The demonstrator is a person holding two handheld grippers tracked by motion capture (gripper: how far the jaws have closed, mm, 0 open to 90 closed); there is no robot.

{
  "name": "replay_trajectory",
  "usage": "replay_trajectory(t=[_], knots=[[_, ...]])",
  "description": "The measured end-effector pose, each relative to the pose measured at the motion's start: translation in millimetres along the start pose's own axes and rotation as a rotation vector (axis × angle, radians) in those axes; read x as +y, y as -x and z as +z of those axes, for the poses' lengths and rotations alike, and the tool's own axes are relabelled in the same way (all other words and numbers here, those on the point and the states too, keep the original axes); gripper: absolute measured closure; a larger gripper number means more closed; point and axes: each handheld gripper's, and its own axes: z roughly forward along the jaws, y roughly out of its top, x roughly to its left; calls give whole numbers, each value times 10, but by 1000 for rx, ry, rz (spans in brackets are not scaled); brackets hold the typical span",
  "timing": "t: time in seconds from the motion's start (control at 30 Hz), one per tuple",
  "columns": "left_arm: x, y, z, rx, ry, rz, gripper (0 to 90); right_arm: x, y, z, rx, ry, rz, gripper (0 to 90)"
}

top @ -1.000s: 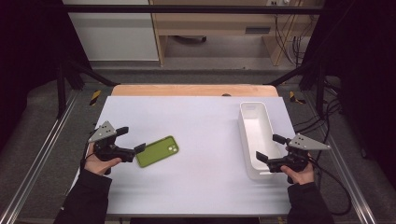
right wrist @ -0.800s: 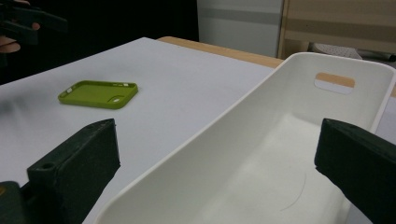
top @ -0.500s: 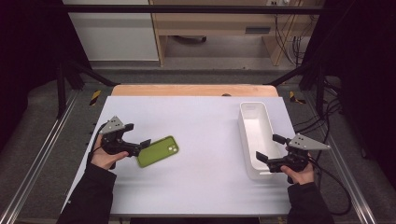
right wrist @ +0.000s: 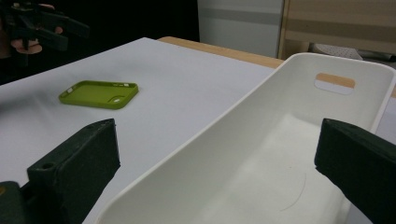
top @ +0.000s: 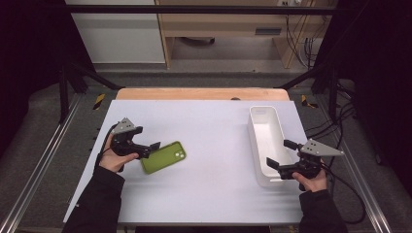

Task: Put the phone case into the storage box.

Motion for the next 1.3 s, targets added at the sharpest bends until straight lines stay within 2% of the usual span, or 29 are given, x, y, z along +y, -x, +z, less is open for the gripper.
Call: replay_trajectory(t=[0.23, 0.6, 0.73, 0.87, 1.0, 1.17, 1.3], knots=[[-34, -16, 81, 2, -38, 5, 11, 0, 1, 1, -1, -2, -3, 6], [-126, -67, 203, 5, -102, -8, 18, -2, -2, 7, 1, -3, -3, 6], [-164, -73, 265, 14, -142, 1, 18, 3, 0, -3, -1, -1, -2, 6], [-182, -74, 290, 5, -159, 0, 23, 3, -1, -2, 0, -2, -4, 6], [-201, -73, 321, 4, -179, 6, 35, 3, -1, 1, 0, -4, -7, 6], [-230, -103, 353, 1, -207, -15, 55, 2, -1, 1, -2, -5, -7, 6], [-255, -101, 370, 8, -223, -11, 108, 1, -2, 2, -1, -9, -8, 6]])
